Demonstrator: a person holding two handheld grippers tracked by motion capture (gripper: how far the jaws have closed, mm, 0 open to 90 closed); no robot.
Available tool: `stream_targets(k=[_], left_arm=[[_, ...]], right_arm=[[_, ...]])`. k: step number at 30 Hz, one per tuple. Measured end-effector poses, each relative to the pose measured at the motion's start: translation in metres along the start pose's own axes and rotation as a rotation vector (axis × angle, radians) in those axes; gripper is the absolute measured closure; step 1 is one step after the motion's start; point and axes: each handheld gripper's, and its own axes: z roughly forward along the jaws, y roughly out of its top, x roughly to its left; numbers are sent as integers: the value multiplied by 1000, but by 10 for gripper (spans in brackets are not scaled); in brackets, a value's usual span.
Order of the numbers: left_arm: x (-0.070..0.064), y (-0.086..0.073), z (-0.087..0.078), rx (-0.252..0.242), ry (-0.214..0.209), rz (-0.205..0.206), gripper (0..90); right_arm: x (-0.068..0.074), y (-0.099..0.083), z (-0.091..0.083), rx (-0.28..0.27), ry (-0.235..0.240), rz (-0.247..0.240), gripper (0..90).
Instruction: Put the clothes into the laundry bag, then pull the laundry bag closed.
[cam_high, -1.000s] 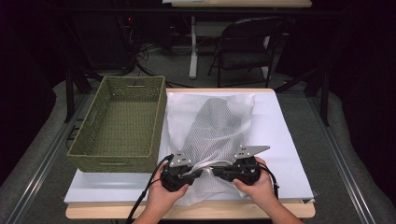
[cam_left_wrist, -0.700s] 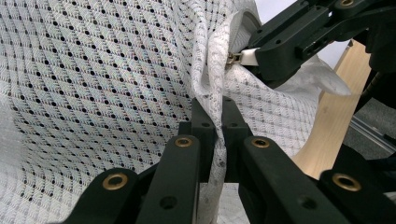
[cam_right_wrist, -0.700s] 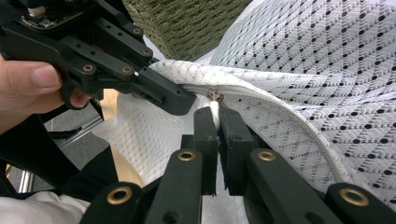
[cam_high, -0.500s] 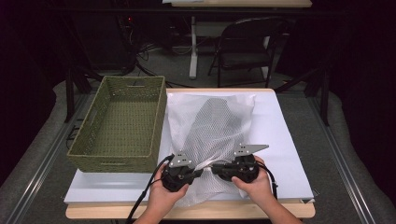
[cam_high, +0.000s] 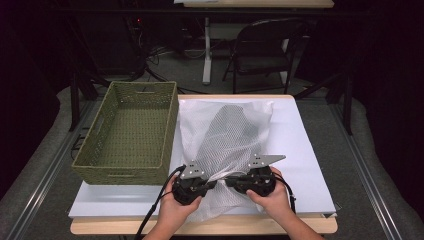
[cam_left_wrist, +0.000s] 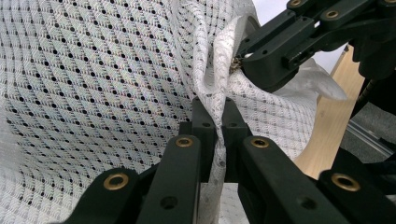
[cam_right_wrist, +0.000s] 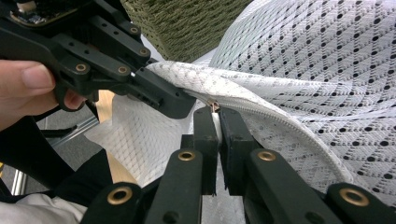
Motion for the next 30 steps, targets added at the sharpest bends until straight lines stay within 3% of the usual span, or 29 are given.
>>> stream_targets(k=[12,20,30], left_arm=[[1,0,-3,-11,0,4,878],[0,0,-4,-10,-3,10,879],[0,2,-9,-22,-2,7,879]], right_arm=[[9,3,-3,13,-8,-21,869],[4,3,-4,16,15,15,869],[4,4,-10,16,10,19,870]])
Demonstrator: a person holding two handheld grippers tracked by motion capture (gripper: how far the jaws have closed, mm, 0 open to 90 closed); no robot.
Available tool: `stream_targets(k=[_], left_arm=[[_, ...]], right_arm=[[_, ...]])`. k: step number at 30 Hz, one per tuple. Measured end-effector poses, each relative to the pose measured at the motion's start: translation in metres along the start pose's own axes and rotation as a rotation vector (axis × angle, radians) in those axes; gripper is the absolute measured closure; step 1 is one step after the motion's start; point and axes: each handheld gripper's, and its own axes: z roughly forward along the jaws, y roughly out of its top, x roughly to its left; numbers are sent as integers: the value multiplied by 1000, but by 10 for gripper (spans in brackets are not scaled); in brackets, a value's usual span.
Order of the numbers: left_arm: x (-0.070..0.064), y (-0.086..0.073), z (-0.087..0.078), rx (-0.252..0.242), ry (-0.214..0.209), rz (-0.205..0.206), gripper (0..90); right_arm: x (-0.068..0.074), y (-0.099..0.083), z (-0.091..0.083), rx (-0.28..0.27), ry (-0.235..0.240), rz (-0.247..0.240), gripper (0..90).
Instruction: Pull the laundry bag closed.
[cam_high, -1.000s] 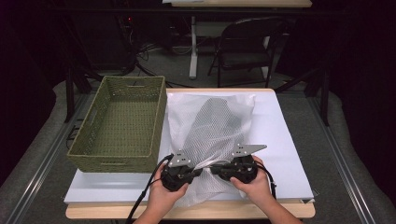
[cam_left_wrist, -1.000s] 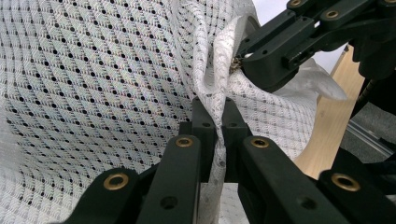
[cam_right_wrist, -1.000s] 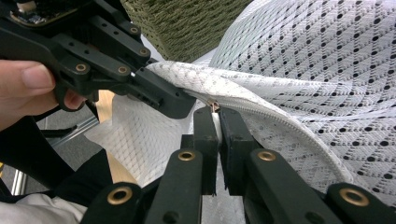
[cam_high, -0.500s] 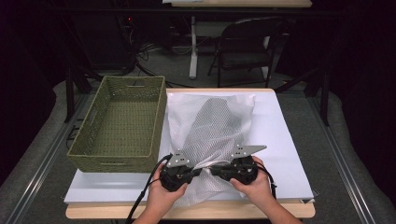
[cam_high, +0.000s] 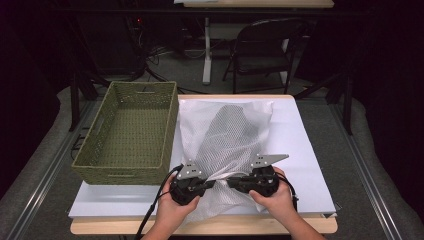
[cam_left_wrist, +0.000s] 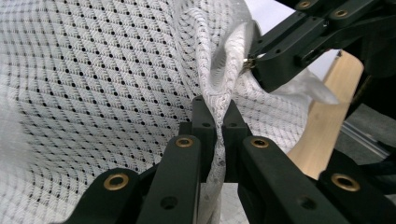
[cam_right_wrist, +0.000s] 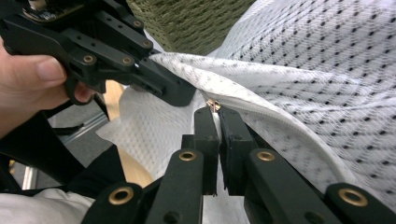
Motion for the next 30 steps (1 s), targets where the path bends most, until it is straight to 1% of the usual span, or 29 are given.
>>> stream_targets(k=[1,2,3,4,5,6,7,8,9,10,11,12,13,14,15,16,17,18,19,20,22,23,25,26,27,28,29,30], left_arm=[[0,0,-1,-2,7,-1,879],[1,0,-2,-7,1,6,879],[1,0,-3,-8,-3,-2,878],[2,0,-4,-8,-1,1,878],[2,1,-4,-10,-9,-3,877],[2,1,-4,-15,-10,1,877],[0,2,-4,-7,0,15,878],[0,2,-4,-9,-7,16,877],[-1,2,-4,-13,-9,13,877],[-1,3,-5,-18,-4,21,876],[-1,4,-5,-28,-15,16,876],[-2,6,-7,-36,-23,13,877],[-3,9,-9,-52,-22,17,877],[-4,11,-11,-58,-20,28,877],[-6,15,-14,-76,-11,38,878],[-7,18,-18,-79,3,55,877],[-8,20,-20,-78,39,71,879],[-7,21,-21,-76,60,77,879],[-3,20,-22,-75,59,61,879],[-1,18,-22,-70,54,47,879],[2,12,-15,-22,15,31,877],[1,9,-9,-3,16,41,876],[0,7,-2,11,25,47,876],[0,7,-1,1,28,47,876],[-2,9,-3,-18,49,48,878],[-2,11,-5,-20,66,47,878],[-2,13,-8,-39,89,54,880],[0,13,-13,-65,88,46,880]], right_arm=[[0,0,-2,-1,-2,-4,870],[1,0,-4,1,-1,1,870],[1,-1,-6,-2,-4,-5,870],[1,-1,-9,-4,-5,2,871],[0,-1,-11,-6,-5,0,871],[0,-2,-15,-9,-1,4,871],[0,-2,-17,-9,-2,9,871],[1,-2,-21,-9,-11,5,871],[1,-2,-23,-9,-6,8,871],[2,-1,-26,-16,-6,7,871],[4,0,-30,-19,-13,3,871],[5,3,-33,-29,-10,2,871],[7,5,-36,-38,-11,-1,871],[11,9,-41,-46,-18,-14,871],[13,11,-43,-52,-24,-23,871],[14,13,-46,-53,-33,-29,871],[13,13,-46,-51,-37,-22,871],[10,11,-45,-40,-58,-20,871],[6,9,-44,-31,-70,-5,871],[-1,3,-44,-28,-61,37,871],[-8,-7,-48,-38,-40,81,871],[-9,-11,-49,-37,-39,89,871],[-9,-19,-48,-10,-62,86,871],[-10,-23,-47,6,-72,89,871],[-11,-26,-45,10,-72,94,871],[-14,-30,-43,16,-75,104,872],[-16,-32,-42,12,-86,126,871],[-19,-34,-42,20,-116,115,871]])
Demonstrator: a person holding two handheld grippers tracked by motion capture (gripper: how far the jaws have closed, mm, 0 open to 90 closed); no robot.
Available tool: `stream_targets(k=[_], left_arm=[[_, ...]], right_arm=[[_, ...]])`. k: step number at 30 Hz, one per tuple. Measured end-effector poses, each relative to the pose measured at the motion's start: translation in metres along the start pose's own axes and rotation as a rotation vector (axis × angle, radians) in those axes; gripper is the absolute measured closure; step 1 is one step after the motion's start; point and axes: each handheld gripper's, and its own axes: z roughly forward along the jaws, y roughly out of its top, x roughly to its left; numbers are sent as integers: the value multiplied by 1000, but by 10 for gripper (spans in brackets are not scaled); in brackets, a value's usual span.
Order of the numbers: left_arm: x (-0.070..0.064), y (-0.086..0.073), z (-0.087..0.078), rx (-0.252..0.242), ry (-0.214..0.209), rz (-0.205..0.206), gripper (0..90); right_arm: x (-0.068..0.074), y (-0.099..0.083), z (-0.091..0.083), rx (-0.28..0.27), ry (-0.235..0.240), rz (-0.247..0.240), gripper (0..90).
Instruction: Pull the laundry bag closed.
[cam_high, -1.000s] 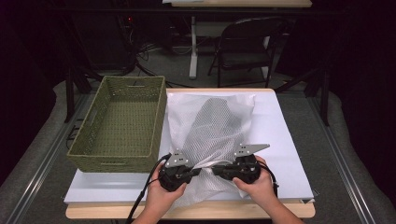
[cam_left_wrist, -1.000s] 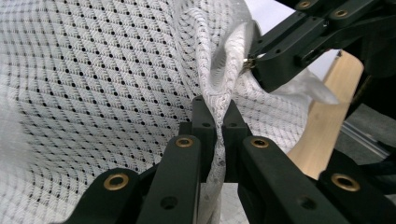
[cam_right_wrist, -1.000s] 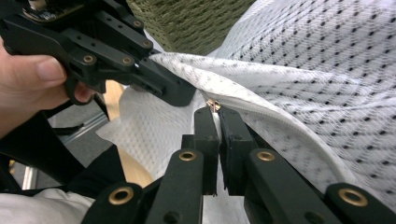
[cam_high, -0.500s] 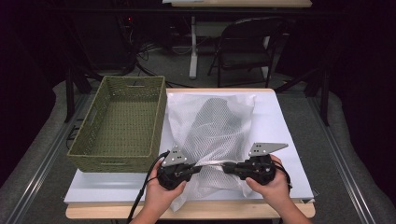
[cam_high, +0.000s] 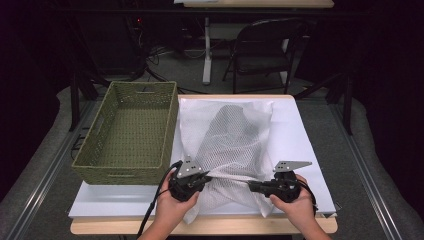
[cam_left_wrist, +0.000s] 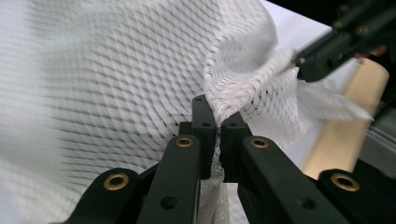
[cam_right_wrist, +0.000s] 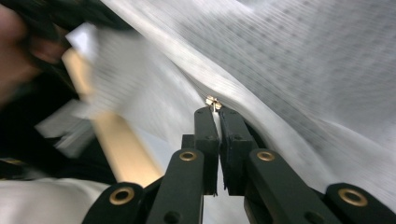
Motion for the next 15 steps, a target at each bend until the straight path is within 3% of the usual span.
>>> stream_targets(k=[2,4,6,9,12,13,14,15], left_arm=[[6,0,-5,-9,-1,-18,880],[12,-5,-4,12,-3,-34,879],[16,-9,-2,28,-11,-52,879],[19,-11,-1,31,-7,-67,878],[22,-11,-3,18,-5,-67,878],[22,-11,-2,30,-42,-79,874],[20,-11,1,36,-53,-79,871],[16,-11,4,46,-53,-62,866]], right_arm=[[-6,-4,-3,1,-7,33,871],[-11,-7,-12,-22,-2,63,871],[-12,-8,-19,-39,-6,67,871],[-12,-12,-28,-25,-54,51,871],[-19,-19,-43,-34,-102,66,871],[-24,-23,-49,-50,-109,83,871],[-28,-25,-55,-69,-83,121,871],[-30,-27,-59,-80,-86,127,871]])
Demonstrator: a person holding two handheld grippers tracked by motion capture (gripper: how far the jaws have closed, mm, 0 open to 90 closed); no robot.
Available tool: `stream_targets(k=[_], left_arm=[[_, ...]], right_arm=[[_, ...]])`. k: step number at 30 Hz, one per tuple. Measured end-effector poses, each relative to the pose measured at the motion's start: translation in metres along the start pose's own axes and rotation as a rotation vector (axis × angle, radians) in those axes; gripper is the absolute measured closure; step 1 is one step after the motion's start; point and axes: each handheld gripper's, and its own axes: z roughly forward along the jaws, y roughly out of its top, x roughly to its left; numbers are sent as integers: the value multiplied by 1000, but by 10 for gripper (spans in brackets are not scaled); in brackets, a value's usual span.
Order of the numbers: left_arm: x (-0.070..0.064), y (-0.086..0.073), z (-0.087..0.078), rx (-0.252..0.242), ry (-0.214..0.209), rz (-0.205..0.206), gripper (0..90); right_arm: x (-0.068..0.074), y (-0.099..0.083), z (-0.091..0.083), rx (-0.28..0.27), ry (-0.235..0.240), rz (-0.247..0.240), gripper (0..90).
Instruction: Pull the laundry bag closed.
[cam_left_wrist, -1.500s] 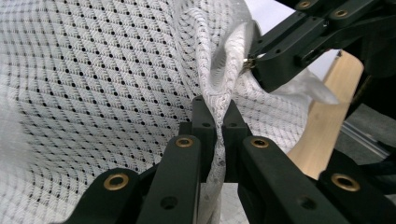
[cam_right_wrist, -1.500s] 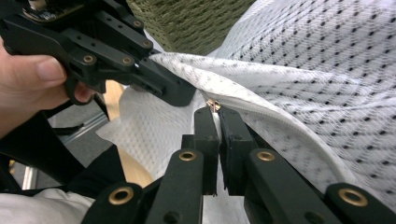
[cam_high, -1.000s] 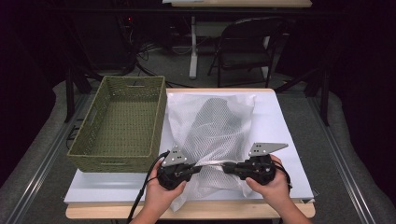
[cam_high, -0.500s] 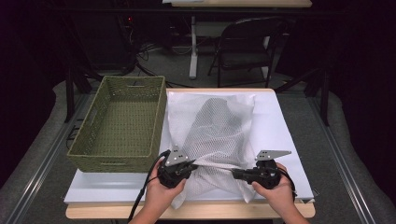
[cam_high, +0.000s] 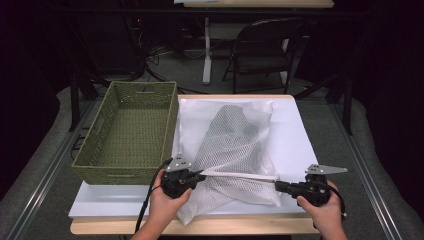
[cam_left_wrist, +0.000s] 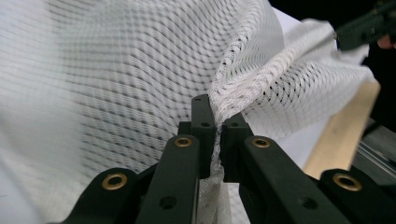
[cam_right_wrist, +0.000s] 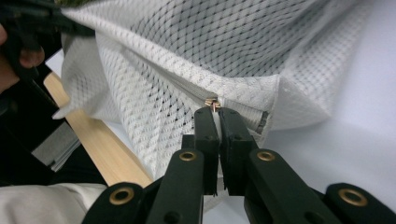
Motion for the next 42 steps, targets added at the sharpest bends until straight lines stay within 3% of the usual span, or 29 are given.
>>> stream_targets(k=[3,9,14,16,18,25,35,42], left_arm=[[-6,0,6,7,12,21,834],[-2,-3,6,2,0,-8,632],[-1,-4,6,7,18,-11,531],[0,-5,3,-5,53,-9,498],[4,-6,-1,-23,64,-35,481],[18,-9,-15,-46,108,-74,450],[21,-9,-17,-52,119,-90,448],[23,-10,-17,-44,126,-95,433]], right_arm=[[1,-2,-7,6,-66,-28,870],[-6,-2,-10,-27,-88,-21,869],[-15,-7,-12,-11,-140,-18,868],[-19,-9,-14,-6,-161,-2,868],[-24,-10,-15,9,-208,-16,868],[-31,-16,-23,1,-218,32,866],[-31,-28,-20,41,-217,32,865],[-32,-29,-17,39,-218,8,863]])
